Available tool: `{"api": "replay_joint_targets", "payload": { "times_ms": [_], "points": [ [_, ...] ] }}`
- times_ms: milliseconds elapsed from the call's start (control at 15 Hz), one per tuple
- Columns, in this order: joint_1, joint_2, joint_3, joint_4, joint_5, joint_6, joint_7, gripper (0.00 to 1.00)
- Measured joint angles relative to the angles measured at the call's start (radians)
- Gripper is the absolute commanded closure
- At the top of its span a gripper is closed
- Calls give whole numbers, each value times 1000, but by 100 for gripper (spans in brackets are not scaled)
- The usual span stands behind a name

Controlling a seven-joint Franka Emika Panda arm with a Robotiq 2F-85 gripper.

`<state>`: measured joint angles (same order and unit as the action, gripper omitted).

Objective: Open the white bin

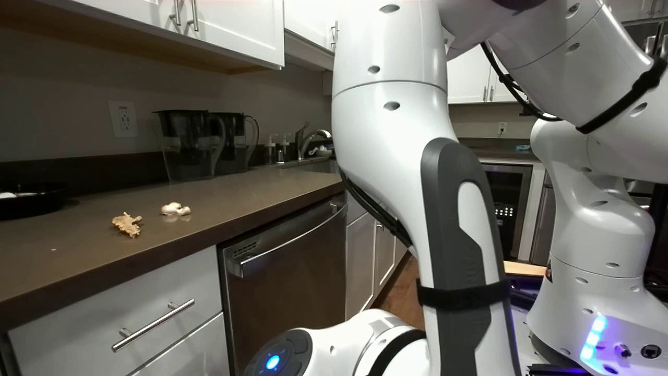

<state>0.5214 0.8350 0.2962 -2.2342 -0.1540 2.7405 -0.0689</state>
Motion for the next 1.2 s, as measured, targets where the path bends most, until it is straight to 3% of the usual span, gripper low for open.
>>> {"api": "replay_joint_targets", "payload": {
  "times_ms": [400, 867, 1067, 1200],
  "points": [
    [27, 4, -49, -26, -75, 170, 0, 96],
    [133, 6, -136, -110, -115, 360, 0, 96],
    [152, 4, -146, -115, -114, 367, 0, 96],
    [129, 0, -123, -108, -108, 293, 0, 96]
  ]
}}
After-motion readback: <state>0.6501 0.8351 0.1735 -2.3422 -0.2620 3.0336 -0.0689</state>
